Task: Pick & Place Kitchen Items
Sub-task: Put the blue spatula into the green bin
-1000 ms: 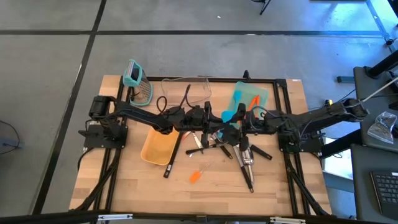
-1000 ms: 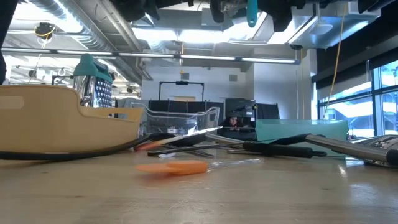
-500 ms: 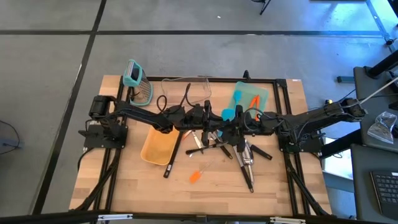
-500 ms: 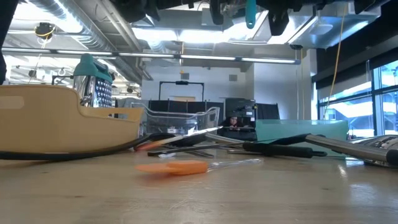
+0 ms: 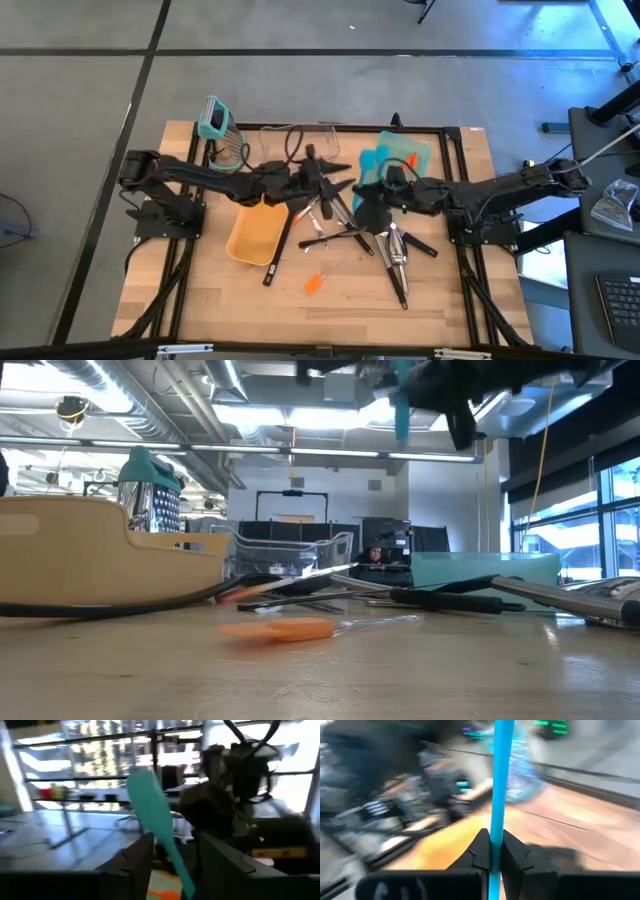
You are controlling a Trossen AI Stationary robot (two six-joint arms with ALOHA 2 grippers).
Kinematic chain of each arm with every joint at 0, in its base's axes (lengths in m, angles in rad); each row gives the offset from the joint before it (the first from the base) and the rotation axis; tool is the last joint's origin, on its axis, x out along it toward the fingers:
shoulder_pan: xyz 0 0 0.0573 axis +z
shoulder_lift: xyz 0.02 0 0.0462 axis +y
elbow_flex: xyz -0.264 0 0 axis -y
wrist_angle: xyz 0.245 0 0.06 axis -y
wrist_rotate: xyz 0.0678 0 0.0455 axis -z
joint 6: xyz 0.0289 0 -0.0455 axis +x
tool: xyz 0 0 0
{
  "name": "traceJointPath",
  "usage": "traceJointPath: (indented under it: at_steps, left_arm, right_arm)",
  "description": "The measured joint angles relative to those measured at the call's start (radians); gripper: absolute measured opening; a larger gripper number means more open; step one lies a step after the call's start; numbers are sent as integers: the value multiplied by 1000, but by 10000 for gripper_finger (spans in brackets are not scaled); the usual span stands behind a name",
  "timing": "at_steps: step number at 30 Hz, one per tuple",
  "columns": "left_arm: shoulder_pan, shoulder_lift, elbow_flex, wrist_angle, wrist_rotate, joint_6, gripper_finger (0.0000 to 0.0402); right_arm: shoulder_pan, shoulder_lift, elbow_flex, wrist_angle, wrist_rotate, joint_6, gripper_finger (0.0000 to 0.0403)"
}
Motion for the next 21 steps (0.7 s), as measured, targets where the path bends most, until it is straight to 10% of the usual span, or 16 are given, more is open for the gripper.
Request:
traceJointPath:
  at_steps: [5, 21]
  left_arm:
    - [-21, -95, 0, -181, -59, 16, 176]
    - [-178, -165, 0, -385, -12, 118, 168]
  right_arm:
    - [-161, 0, 0, -223, 34, 208, 17]
    - [-767, 38, 0, -535, -538, 478, 17]
